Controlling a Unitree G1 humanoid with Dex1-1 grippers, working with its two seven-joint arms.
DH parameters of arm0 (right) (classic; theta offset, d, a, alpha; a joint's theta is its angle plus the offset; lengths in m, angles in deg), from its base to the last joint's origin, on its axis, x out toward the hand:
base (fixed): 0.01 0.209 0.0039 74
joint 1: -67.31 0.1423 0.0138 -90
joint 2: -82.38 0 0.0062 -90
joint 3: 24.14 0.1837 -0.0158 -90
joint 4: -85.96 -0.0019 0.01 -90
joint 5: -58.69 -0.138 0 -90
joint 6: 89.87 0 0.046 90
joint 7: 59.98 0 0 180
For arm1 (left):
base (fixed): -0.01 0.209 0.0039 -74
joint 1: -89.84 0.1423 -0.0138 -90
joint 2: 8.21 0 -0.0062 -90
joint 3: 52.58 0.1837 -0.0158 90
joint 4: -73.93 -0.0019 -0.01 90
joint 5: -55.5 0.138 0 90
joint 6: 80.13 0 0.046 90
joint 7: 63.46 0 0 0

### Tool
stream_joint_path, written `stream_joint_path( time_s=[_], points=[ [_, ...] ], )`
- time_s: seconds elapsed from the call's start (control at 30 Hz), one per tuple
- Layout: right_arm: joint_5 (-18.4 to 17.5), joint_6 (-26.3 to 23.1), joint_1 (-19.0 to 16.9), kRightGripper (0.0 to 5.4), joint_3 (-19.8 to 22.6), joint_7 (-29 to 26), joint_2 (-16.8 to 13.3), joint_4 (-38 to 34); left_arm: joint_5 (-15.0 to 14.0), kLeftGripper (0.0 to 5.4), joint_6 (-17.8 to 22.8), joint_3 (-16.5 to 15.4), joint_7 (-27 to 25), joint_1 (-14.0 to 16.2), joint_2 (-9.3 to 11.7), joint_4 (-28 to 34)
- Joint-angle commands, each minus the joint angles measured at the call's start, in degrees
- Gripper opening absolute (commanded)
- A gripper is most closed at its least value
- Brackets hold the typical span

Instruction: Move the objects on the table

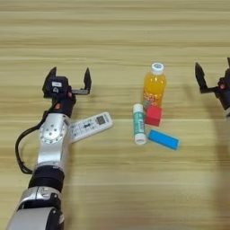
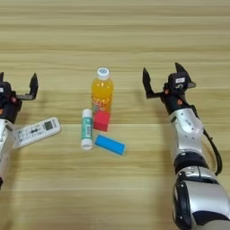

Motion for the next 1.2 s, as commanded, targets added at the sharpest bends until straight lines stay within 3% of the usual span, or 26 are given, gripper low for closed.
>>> stream_joint_path(
  time_s=[0.03,0.2,0.4,0.47,0.53,0.6,0.73,0.9,1.07,1.2],
  points=[
    [0.7,1.4,1.9,5.4,0.2,0.7,0.1,1.0,-0.5,5.4,-1.3,-0.3,-0.2,-1.4,0.4,-2.0],
    [1.3,4.0,1.5,5.4,0.3,2.0,-0.2,0.3,-0.8,5.4,-1.8,-0.4,0.0,-1.6,0.1,-1.7],
    [7.3,10.1,-1.1,5.4,-1.8,7.1,-0.9,-2.9,-0.2,5.4,-2.1,0.0,0.7,-1.0,-0.3,-0.2],
    [5.8,10.2,-2.1,5.4,-2.2,5.1,0.2,-5.1,-0.1,5.4,-2.3,0.0,0.8,-0.9,-0.3,0.0],
    [0.3,7.4,-2.6,5.4,-1.8,0.7,2.0,-8.9,-0.1,5.4,-2.4,0.0,1.0,-0.8,-0.3,0.2],
    [-1.8,6.2,-2.9,5.4,-2.4,-1.4,2.4,-13.1,-0.1,5.4,-2.4,0.0,1.2,-0.8,-0.4,0.3],
    [-5.6,-0.1,-3.9,5.4,-4.7,-5.6,2.9,-23.6,0.2,5.4,-2.5,0.1,1.6,-1.1,-0.3,-0.2],
    [-10.7,-15.0,-4.5,5.4,-8.5,-8.4,3.3,-38.5,0.5,5.4,-2.8,0.3,2.1,-1.7,-0.5,-1.0],
    [-9.8,-25.6,-5.0,5.4,-12.4,-9.3,3.0,-46.0,0.8,5.4,-3.1,0.6,2.7,-2.0,-0.8,-1.5],
    [-7.3,-35.2,-5.5,5.4,-15.8,-8.8,2.4,-47.9,0.9,5.4,-3.4,0.9,2.8,-1.8,-0.8,-1.6]
  ],
)
